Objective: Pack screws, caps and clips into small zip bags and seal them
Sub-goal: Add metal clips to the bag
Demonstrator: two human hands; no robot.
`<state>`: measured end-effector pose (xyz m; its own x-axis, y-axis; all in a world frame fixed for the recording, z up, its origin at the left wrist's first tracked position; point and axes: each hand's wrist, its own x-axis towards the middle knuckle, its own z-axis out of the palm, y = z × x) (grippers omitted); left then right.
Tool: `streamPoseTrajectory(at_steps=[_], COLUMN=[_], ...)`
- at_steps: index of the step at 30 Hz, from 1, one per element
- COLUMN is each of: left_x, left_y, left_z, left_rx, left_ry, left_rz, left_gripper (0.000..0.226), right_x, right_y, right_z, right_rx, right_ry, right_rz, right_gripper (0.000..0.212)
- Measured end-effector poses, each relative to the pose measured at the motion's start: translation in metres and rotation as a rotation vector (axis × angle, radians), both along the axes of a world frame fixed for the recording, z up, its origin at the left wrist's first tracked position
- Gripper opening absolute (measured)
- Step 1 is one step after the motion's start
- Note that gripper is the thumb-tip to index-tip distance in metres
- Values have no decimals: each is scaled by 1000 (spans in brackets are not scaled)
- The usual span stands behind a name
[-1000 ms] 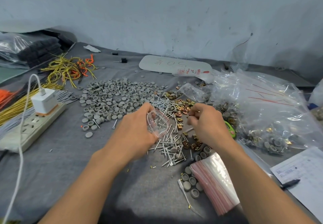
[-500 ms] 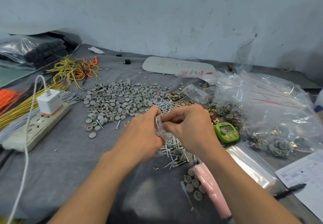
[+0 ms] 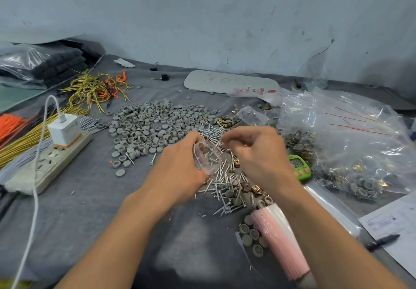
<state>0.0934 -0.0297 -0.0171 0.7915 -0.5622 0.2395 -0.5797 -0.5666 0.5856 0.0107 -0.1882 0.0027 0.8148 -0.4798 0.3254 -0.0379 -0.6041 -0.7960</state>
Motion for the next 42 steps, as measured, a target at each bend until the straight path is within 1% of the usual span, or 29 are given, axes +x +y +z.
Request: streamPoseTrajectory(at_steps=[1, 3, 5, 7, 9, 11, 13, 15, 18, 20, 22, 24, 25, 28, 29, 32, 35, 39, 40, 42], left_x=[0, -1, -2, -3, -3, -4, -3, -3, -2, -2, -2, -2, -3, -5, -5, -5, -6, -5, -4, -3], left_y=[0, 1, 0, 0, 0, 0, 0, 0, -1, -2, -3, -4, -5, -6, -6, -7, -7, -6, -6, -4], left_z=[0, 1, 2, 2, 2, 2, 2, 1, 0, 0, -1, -1, -1, -1, -1, -2, -1, -2, -2, -2], left_rx=[-3, 1, 15, 25, 22, 22, 33, 45, 54, 57, 68, 74, 74, 63, 61, 46, 41, 40, 38, 30], left_ry=[-2, -6, 2, 8, 2, -1, -8, -7, -6, -16, -29, -30, -28, -31, -27, -2, -2, 2, 5, 10], left_rz=[3, 7, 6, 5, 3, 4, 9, 5, -5, -1, 2, -4, -10, -18, -15, -16, -18, -16, -19, -26], left_gripper=[33, 35, 37, 37, 37, 36, 34, 34, 37, 36, 33, 32, 34, 34, 34, 34, 37, 39, 38, 36], right_x=[-3, -7, -6, -4, -3, -2, 0, 2, 3, 3, 3, 3, 1, -7, -9, -10, -4, 3, 4, 8], right_y=[-10, -24, -29, -27, -25, -26, -28, -32, -33, -32, -30, -30, -30, -22, -17, -4, 3, 9, 10, 12], right_z=[1, 1, -5, -13, -18, -20, -21, -21, -25, -32, -36, -34, -31, -20, -18, -15, -13, -13, -13, -13], right_rx=[-59, -214, -383, -568, -682, -705, -685, -612, -518, -541, -538, -418, -311, 77, 163, 286, 403, 733, 786, 789], right_ry=[51, 285, 523, 632, 662, 663, 673, 706, 745, 711, 610, 465, 390, 229, 199, 141, 104, 72, 69, 85], right_rz=[-83, -160, -147, -120, -94, -69, -46, 2, 60, 24, -61, -110, -97, 40, 86, 183, 226, 307, 318, 303], right_gripper=[30, 29, 26, 26, 26, 25, 19, 11, 8, 12, 16, 17, 20, 28, 28, 28, 30, 32, 31, 30])
